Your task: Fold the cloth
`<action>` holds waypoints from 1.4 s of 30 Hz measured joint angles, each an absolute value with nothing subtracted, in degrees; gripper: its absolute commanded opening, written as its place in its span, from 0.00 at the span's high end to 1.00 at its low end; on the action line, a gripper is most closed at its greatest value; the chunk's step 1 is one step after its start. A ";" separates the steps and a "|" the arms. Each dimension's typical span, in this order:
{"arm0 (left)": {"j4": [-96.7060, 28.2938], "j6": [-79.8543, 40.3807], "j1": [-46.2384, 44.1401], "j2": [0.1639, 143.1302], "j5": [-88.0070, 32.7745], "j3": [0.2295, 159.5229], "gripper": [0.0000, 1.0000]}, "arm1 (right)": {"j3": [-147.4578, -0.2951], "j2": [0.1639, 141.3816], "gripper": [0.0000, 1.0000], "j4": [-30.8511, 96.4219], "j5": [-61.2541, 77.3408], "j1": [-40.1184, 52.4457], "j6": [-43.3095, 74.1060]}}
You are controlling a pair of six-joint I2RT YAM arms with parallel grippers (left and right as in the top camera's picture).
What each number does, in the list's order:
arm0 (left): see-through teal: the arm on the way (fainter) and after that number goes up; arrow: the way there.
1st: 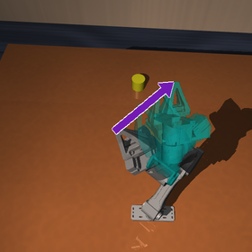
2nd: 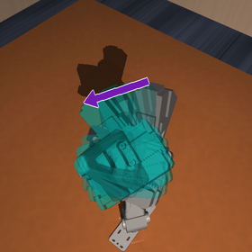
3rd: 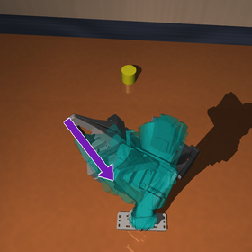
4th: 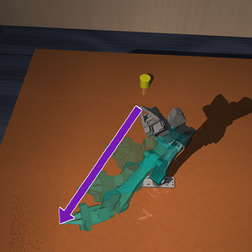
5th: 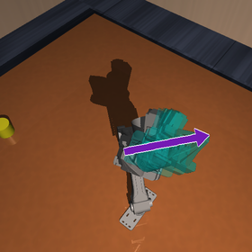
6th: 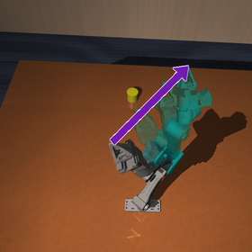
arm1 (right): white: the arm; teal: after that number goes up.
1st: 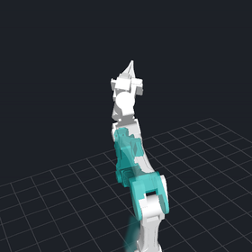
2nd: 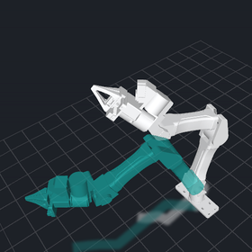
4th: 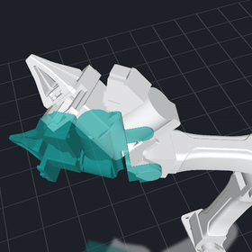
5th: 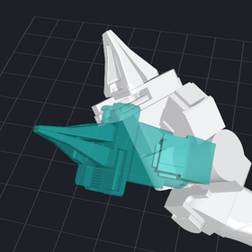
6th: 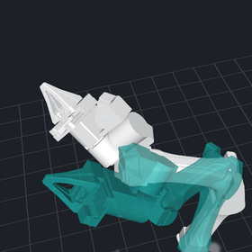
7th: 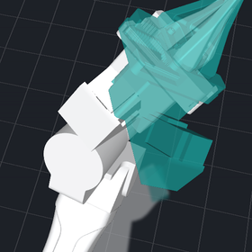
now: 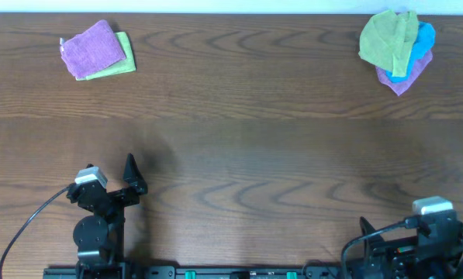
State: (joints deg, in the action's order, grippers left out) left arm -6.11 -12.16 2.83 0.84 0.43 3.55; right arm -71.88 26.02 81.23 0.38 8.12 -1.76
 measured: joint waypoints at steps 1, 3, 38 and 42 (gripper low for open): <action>-6.11 -12.16 2.83 0.84 0.43 3.55 0.04 | -71.88 26.02 0.01 81.23 0.38 8.12 -1.76; -6.11 -12.16 2.83 0.84 0.45 3.55 0.05 | -71.88 26.02 0.01 81.23 0.38 8.12 -1.76; -5.85 -12.14 2.83 0.62 0.43 3.42 0.05 | -13.61 0.95 0.01 29.28 0.19 6.92 -11.99; -5.85 -12.14 2.83 0.62 0.43 3.42 0.05 | -11.29 0.95 0.01 29.28 0.19 6.68 -12.12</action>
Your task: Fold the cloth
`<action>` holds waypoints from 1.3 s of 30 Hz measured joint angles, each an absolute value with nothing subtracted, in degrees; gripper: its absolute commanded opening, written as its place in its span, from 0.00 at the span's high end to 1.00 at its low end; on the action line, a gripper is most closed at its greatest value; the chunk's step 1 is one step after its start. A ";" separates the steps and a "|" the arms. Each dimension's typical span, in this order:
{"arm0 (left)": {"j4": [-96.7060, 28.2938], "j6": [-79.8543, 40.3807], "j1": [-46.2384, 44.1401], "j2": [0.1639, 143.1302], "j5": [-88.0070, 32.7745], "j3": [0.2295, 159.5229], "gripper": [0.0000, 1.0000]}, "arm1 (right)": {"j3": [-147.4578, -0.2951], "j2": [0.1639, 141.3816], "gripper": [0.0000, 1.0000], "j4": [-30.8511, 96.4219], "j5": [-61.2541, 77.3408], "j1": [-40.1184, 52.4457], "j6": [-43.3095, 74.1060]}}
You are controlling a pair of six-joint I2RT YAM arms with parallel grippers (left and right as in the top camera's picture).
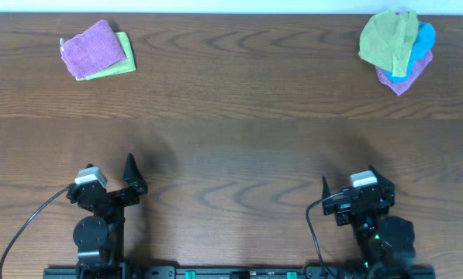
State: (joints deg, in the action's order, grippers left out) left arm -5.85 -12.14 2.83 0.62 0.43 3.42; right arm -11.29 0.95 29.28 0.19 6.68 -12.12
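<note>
A crumpled pile of cloths (396, 48) lies at the table's far right corner: green on top, blue and purple under it. At the far left, a folded purple cloth (94, 48) rests on a folded green cloth (124, 65). My left gripper (133, 173) sits near the front edge on the left, its dark fingers pointing away from me; only one tip shows clearly. My right gripper (347, 180) stands near the front edge on the right, two fingertips apart, nothing between them. Both grippers are far from every cloth.
The brown wooden table (239, 132) spans the whole view. A black cable (29, 225) loops from the left arm toward the front left corner. The arm bases and a black rail (215, 273) line the front edge.
The right arm has moved left and away from the front right corner, and its fingers now point up the table. The left arm and all cloths are unchanged.
</note>
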 measured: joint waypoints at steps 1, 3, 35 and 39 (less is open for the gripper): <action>-5.85 -12.14 2.83 0.62 0.43 3.42 0.05 | -10.79 0.95 0.01 29.26 0.19 6.55 -12.14; -5.85 -12.14 2.83 0.62 0.43 3.42 0.05 | -10.02 0.95 0.01 29.26 0.19 6.48 -12.14; -5.85 -12.14 2.83 0.62 0.43 3.42 0.05 | -8.75 0.89 0.01 29.06 -0.84 6.44 -12.14; -5.85 -12.14 2.83 0.62 0.43 3.42 0.05 | -8.75 0.89 0.01 29.04 -0.86 6.44 -12.16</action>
